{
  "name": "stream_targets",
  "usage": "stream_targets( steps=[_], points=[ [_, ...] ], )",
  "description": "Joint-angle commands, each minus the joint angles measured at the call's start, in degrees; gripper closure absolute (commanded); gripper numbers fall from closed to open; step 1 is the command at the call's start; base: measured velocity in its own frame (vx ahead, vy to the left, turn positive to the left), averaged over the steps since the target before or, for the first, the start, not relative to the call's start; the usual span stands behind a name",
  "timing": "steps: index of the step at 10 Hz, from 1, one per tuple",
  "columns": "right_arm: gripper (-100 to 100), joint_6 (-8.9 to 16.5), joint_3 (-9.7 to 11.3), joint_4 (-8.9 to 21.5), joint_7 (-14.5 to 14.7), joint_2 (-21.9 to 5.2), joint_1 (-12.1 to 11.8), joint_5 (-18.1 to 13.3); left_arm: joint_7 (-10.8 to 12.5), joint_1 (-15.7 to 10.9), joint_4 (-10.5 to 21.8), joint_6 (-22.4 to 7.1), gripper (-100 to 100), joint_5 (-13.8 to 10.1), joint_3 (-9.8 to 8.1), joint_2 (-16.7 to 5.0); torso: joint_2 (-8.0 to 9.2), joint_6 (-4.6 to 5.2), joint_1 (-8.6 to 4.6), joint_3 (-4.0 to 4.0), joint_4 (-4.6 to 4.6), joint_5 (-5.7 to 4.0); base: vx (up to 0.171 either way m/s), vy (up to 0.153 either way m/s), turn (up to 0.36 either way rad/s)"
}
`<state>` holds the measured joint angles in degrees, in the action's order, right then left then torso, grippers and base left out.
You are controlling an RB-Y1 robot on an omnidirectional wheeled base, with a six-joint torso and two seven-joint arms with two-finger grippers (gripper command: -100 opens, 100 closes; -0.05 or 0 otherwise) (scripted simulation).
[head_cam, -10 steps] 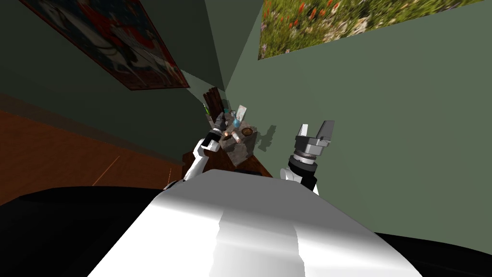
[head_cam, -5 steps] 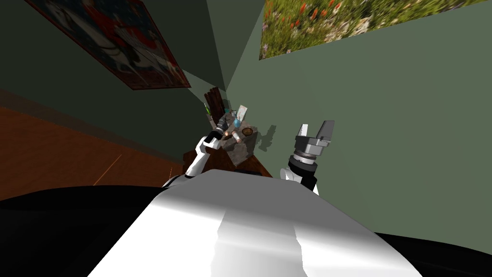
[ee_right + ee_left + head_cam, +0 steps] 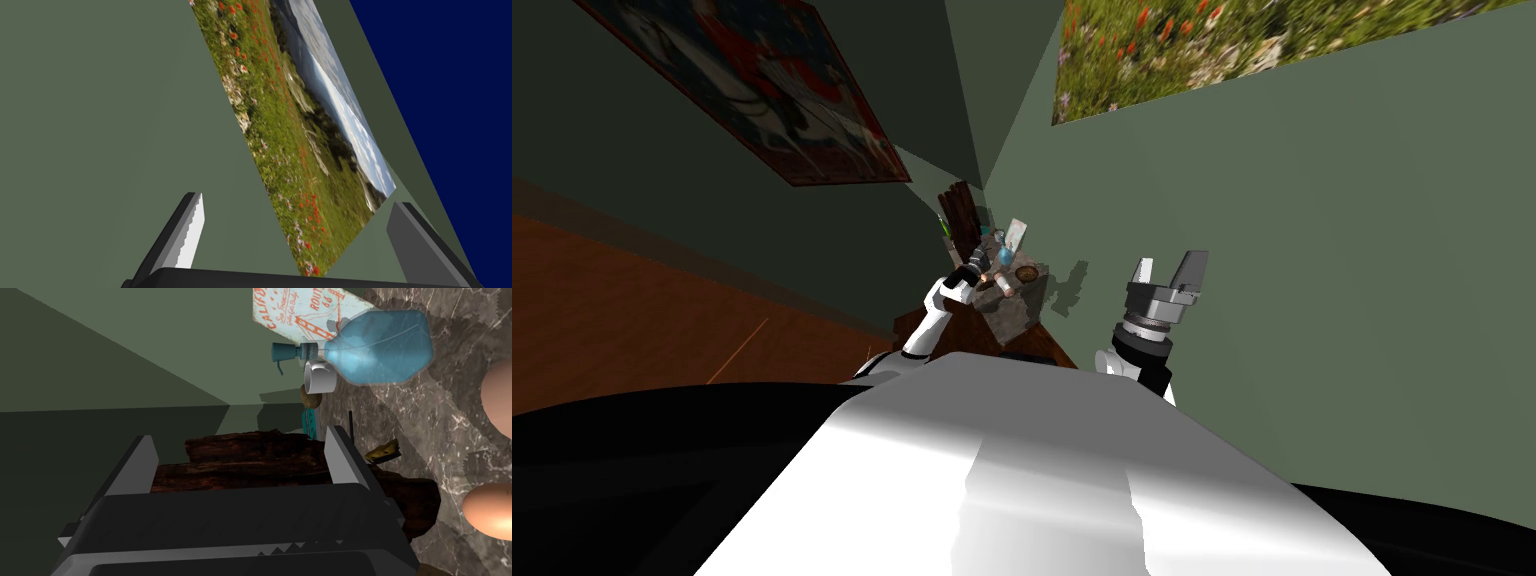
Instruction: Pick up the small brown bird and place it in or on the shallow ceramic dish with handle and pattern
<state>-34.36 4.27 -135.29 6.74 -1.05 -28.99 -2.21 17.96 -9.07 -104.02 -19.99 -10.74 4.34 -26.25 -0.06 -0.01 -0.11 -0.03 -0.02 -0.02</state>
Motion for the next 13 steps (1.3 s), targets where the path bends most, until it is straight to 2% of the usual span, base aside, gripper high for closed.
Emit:
stream_targets(
  steps=[1, 2, 4, 5, 6, 7, 8, 9, 10, 11, 12, 13],
  points=[
    [0, 0.0, 0.0, 0.0, 0.0, 0.0, 0.0, 0.0, 0.9, -1.0, 0.9, -2.7, -100, -0.5, 0.4, -0.5, 0.0, 0.0, 0.0, 0.0, 0.0, 0.0, 0.005, -0.023, 0.019],
    [0, 0.0, 0.0, 0.0, 0.0, 0.0, 0.0, 0.0, 2.3, -3.1, 2.9, -4.2, -100, -1.4, 1.26, -1.0, 0.02, -0.01, 0.03, 0.01, 0.0, 0.0, 0.011, -0.023, 0.044],
    [0, 0.0, 0.0, 0.0, 0.0, 0.0, 0.0, 0.0, 2.3, -3.1, 2.9, -6.1, -100, -1.4, 1.26, -1.0, -0.01, 0.0, 0.02, 0.0, 0.0, 0.0, 0.008, -0.018, 0.007],
    [0, 0.0, 0.0, 0.0, 0.0, 0.0, 0.0, 0.0, 3.8, -5.2, 4.9, -8.0, -100, -2.3, 2.13, -1.5, 0.02, 0.0, 0.06, 0.01, 0.0, 0.01, 0.006, -0.015, 0.045],
    [0, 0.0, 0.0, 0.0, 0.0, 0.0, 0.0, 0.0, 3.8, -5.2, 4.9, -9.3, -100, -2.3, 2.13, -1.5, 0.01, -0.01, 0.05, 0.01, 0.0, 0.01, 0.008, -0.019, 0.022],
    [0, 0.0, 0.0, 0.0, 0.0, 0.0, 0.0, 0.0, 5.4, -7.3, 6.9, -11.1, -100, -3.1, 3.0, -1.9, 0.02, -0.01, 0.04, 0.01, 0.0, 0.01, 0.016, -0.023, 0.049],
    [0, 0.0, 0.0, 0.0, 0.0, 0.0, 0.0, 0.0, 5.4, -7.3, 6.9, -12.8, -100, -3.1, 3.0, -1.9, -0.02, 0.0, 0.02, -0.01, 0.0, 0.0, 0.017, -0.019, 0.026],
    [0, 0.0, 0.0, 0.0, 0.0, 0.0, 0.0, 0.0, 7.0, -9.3, 8.9, -14.5, -100, -3.9, 3.86, -2.3, -0.02, -0.01, 0.04, -0.01, -0.01, 0.01, 0.015, -0.019, 0.056],
    [0, 0.0, 0.0, 0.0, 0.0, 0.0, 0.0, 0.0, 7.0, -9.3, 8.9, -16.1, -100, -3.9, 3.86, -2.3, -0.02, -0.01, 0.04, -0.01, 0.0, 0.01, 0.012, -0.015, 0.033],
    [0, 0.0, 0.0, 0.0, 0.0, 0.0, 0.0, 0.0, 8.6, -11.3, 10.8, -18.0, -100, -4.6, 4.72, -2.6, -0.01, -0.01, 0.05, -0.01, 0.0, 0.01, 0.009, -0.011, 0.076],
    [0, 0.0, 0.0, 0.0, 0.0, 0.0, 0.0, 0.0, 8.6, -11.3, 10.8, -19.4, -100, -4.6, 4.72, -2.6, -0.01, -0.02, 0.07, 0.0, 0.0, 0.01, 0.009, -0.01, 0.031],
    [0, 0.0, 0.0, 0.0, 0.0, 0.0, 0.0, 0.0, 10.2, -13.1, 12.7, -21.1, -100, -5.3, 5.57, -2.8, 0.0, -0.01, 0.08, 0.0, 0.0, 0.02, 0.007, -0.012, 0.06]
  ],
)
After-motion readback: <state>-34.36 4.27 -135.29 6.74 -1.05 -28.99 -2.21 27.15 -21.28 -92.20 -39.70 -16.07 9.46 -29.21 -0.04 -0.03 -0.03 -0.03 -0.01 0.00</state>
